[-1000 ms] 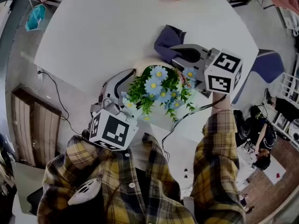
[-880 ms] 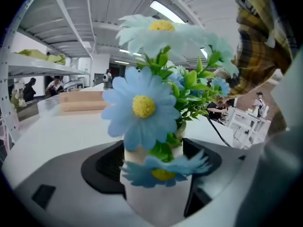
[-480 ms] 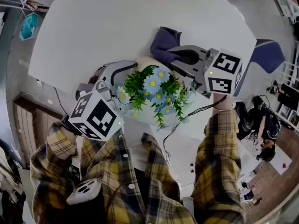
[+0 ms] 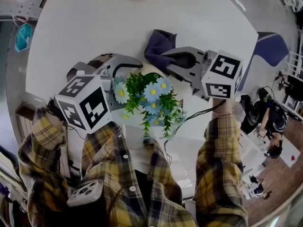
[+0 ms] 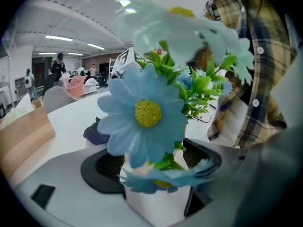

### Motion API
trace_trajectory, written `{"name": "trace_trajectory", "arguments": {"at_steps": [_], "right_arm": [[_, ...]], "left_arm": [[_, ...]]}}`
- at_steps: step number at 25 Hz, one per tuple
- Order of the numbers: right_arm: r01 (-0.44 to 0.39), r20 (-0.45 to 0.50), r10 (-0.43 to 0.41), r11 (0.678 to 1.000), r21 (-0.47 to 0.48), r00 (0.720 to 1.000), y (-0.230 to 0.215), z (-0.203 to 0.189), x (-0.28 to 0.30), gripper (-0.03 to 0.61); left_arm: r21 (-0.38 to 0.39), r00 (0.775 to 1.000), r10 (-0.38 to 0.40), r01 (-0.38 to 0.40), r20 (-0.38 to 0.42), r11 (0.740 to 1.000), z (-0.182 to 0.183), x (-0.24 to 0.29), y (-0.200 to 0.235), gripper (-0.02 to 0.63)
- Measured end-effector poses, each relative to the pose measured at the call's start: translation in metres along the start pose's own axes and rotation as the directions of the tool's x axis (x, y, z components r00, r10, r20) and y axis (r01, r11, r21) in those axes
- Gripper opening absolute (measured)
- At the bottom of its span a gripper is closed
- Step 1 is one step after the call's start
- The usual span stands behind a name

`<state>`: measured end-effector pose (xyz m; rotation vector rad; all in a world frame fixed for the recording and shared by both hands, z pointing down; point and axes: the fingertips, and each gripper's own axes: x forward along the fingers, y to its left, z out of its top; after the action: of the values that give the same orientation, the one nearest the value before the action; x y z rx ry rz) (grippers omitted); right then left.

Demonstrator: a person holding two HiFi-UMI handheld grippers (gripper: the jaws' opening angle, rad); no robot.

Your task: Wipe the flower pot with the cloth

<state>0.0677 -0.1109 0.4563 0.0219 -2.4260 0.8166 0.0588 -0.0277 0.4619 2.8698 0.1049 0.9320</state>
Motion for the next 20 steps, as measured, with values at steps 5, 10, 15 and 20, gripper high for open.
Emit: {"name": "trace_trajectory", "arguments": {"at_steps": [5, 10, 15, 20], "right_arm": [[-0.004, -0.001, 0.004, 1.000, 0.011, 1.000, -0.011, 0.001, -0.016, 0.014], [0.020, -0.014, -0.020, 1.000, 0.016, 1.000, -0.015, 0.008, -0.018, 0.014], [0.043, -0.004, -0.043, 0.998, 0.035, 0.999, -0.017, 0.008, -0.016, 0.014], [0.069, 0.012, -0.069, 0.997, 0.044, 0.998, -0.019, 0.009, -0.018, 0.014]], "left_arm": [[0.114, 0.984, -0.165, 0.171, -0.059, 0.979, 0.012, 0.009, 0.015, 0.394], [0.221, 0.938, -0.315, 0.341, -0.144, 0.914, 0.013, 0.002, 0.024, 0.394], [0.238, 0.920, -0.358, 0.388, -0.160, 0.890, 0.013, 0.002, 0.025, 0.394], [0.116, 0.960, -0.263, 0.273, -0.093, 0.955, 0.009, -0.005, 0.031, 0.394]]}}
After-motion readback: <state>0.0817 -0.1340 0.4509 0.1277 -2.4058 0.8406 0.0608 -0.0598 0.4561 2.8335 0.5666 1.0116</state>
